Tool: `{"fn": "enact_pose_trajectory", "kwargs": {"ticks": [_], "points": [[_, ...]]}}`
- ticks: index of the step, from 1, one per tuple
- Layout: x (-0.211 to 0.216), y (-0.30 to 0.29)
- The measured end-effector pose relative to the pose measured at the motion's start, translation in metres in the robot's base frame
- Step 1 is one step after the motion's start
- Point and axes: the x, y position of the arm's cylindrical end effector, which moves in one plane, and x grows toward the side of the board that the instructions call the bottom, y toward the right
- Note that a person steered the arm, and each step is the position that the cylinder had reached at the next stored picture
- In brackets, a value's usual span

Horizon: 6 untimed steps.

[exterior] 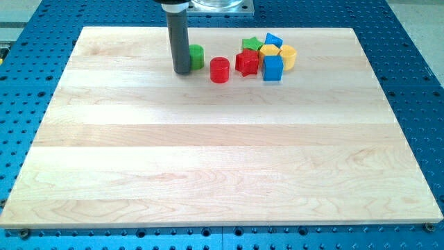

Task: Push the green circle above the triangle

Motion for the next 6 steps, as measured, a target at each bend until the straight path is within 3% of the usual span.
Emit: {"fn": "enact_pose_trajectory", "kwargs": {"ticks": [2,6], "points": [[-0.041,0.019],[-0.026,0.058]]}}
